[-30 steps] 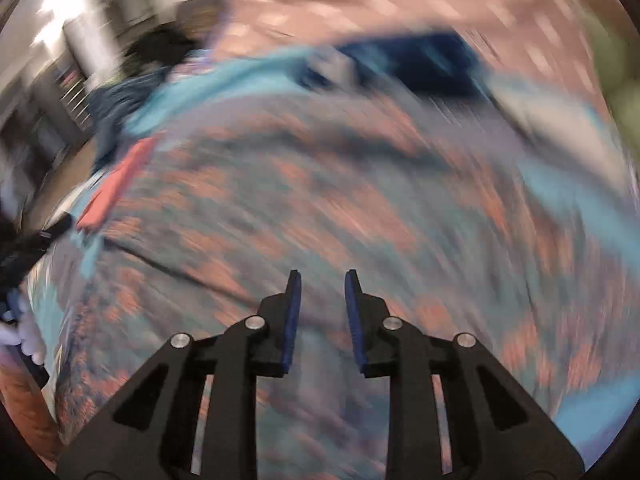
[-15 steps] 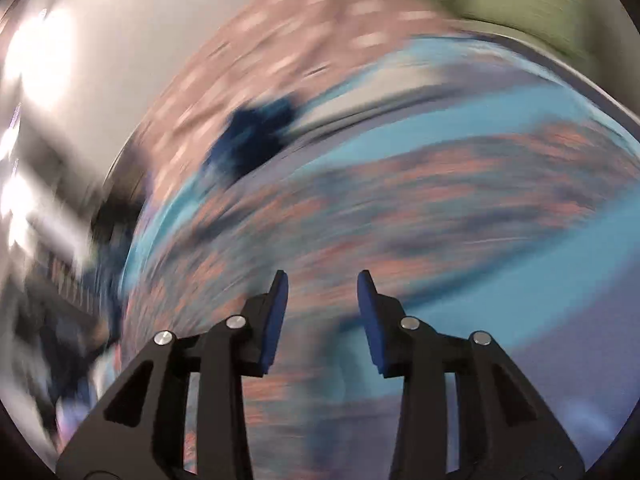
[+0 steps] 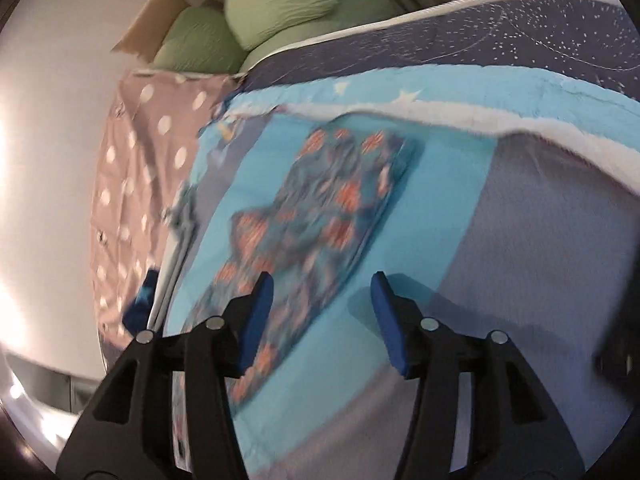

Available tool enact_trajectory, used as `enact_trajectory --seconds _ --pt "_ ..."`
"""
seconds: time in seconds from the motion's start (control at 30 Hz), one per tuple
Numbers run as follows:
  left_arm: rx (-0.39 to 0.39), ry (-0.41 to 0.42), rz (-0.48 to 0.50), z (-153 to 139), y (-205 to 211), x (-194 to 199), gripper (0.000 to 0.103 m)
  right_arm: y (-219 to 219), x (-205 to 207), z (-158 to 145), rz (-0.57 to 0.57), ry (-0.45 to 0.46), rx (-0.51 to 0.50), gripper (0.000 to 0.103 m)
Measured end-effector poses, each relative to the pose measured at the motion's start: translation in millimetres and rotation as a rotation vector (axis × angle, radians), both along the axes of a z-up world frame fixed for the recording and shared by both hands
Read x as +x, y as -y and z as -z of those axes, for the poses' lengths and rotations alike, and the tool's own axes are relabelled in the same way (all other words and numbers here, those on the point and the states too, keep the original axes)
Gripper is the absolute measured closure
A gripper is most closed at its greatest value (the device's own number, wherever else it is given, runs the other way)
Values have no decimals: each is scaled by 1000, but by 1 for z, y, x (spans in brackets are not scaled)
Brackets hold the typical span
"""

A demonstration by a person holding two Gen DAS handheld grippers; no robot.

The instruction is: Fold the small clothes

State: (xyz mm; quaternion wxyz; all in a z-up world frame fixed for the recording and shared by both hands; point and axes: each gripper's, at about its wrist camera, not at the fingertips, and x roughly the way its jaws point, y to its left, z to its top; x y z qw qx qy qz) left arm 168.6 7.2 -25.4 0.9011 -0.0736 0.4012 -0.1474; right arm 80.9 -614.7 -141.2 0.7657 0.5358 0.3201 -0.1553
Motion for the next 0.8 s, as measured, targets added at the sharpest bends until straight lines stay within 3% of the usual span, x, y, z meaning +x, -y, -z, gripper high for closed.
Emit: enact_trajectory --seconds 0.17,0.2,0.33,0.47,0.6,0.67,0.8 --pt "20 -3 -40 2 -10 3 50 21 19 22 103 71 78 54" --pt "19 -5 -47 3 -12 4 50 26 19 25 125 88 100 59" --pt "4 -29 -73 11 -20 12 50 35 29 28 106 72 106 96" --pt "-3 -35 -65 17 -18 16 50 23 30 7 62 182 120 96" --pt "-1 -35 -49 21 -16 16 50 -33 39 -52 -144 355 116 96" --pt "-15 -34 -54 23 -18 15 50 -89 49 -98 -314 446 53 96" --pt "-65 -35 -82 25 -31 9 50 -208 63 -154 -618 561 -29 95"
